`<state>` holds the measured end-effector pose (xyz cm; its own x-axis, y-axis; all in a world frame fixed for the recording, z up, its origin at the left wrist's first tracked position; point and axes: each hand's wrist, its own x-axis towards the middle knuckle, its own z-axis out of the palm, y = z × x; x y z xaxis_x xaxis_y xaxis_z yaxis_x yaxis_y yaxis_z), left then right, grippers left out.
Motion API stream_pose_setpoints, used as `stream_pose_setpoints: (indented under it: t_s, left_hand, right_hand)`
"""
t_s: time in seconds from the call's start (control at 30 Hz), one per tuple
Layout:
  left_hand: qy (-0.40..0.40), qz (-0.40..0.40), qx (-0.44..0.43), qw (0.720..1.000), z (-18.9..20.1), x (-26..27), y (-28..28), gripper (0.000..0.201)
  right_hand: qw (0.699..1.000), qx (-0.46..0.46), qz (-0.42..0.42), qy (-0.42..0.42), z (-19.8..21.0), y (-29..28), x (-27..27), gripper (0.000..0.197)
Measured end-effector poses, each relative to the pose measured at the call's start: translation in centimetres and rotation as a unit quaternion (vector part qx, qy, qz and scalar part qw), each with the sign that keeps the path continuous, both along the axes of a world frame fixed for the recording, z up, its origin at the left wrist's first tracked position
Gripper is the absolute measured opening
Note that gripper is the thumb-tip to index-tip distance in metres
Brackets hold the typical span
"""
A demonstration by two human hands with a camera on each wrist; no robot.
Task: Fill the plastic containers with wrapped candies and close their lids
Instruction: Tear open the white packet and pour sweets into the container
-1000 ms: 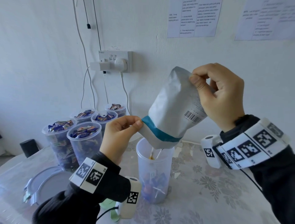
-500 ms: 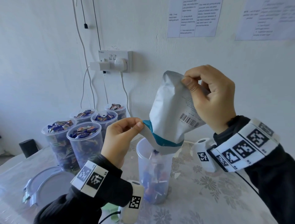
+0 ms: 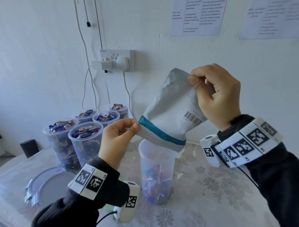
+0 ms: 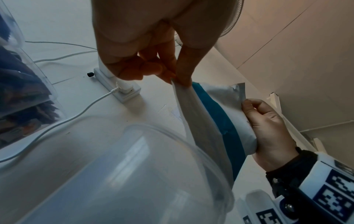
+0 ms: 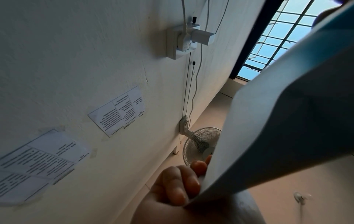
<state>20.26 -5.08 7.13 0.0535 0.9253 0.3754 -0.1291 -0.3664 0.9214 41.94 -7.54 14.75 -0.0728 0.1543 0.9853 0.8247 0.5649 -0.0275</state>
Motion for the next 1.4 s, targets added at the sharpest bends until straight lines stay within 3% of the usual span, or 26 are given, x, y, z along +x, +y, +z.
stream_pose_setpoints:
  t_s: [0.13, 0.3, 0.37, 0.5, 0.6, 0.83, 1.0, 1.1, 1.17, 1.27, 1.4]
  left_hand:
    - [0.002, 0.007, 0.008, 1.000, 0.1, 0.1, 0.2, 0.019]
    - [0.023, -0.017, 0.029, 0.999, 0.5, 0.1, 0.3, 0.015]
    - [0.017, -0.031, 0.044, 0.998, 0.8, 0.1, 0.2, 0.016]
    - [0.011, -0.082, 0.037, 0.996, 1.1, 0.4, -0.1, 0.034]
    - [0.038, -0.095, 0.011, 0.995, 0.8, 0.6, -0.1, 0.040]
    - [0.072, -0.100, -0.010, 0.992, 0.2, 1.1, 0.6, 0.043]
    - [0.115, -0.123, -0.003, 0.986, 0.0, 1.3, 0.7, 0.077]
    - [0.147, -0.122, 0.021, 0.981, 0.1, 0.9, 1.1, 0.059]
    - [0.144, -0.091, 0.019, 0.985, 0.4, 0.8, 1.1, 0.062]
    - [0.115, -0.056, 0.021, 0.992, 0.3, 0.1, 1.4, 0.065]
    - [0.051, -0.016, 0.026, 0.998, 0.4, -0.7, 0.3, 0.044]
  right_hand:
    - [0.999, -0.028, 0.015, 0.019, -0.2, -0.4, -0.2, 0.015]
    - [0.966, -0.250, 0.056, 0.012, 1.2, -2.0, 1.2, 0.013]
    - [0.953, -0.295, 0.062, 0.031, 1.6, -2.3, 2.0, 0.013]
    - [0.928, -0.332, 0.122, 0.116, 1.0, -2.1, 3.0, 0.035]
    - [0.923, -0.329, 0.149, 0.133, 0.3, -2.1, 3.2, 0.046]
    - [0.939, -0.301, 0.119, 0.117, -1.6, -1.8, 2.8, 0.038]
    - [0.942, -0.317, 0.083, 0.080, -1.3, -2.0, 3.3, 0.042]
    - [0.937, -0.326, 0.087, 0.087, -1.4, -2.1, 3.4, 0.043]
    - [0.932, -0.332, 0.102, 0.101, -1.6, -2.1, 3.3, 0.040]
    - [0.916, -0.348, 0.125, 0.154, -2.1, -2.1, 3.1, 0.038]
    - [0.899, -0.343, 0.138, 0.236, -2.8, -2.3, 2.1, 0.045]
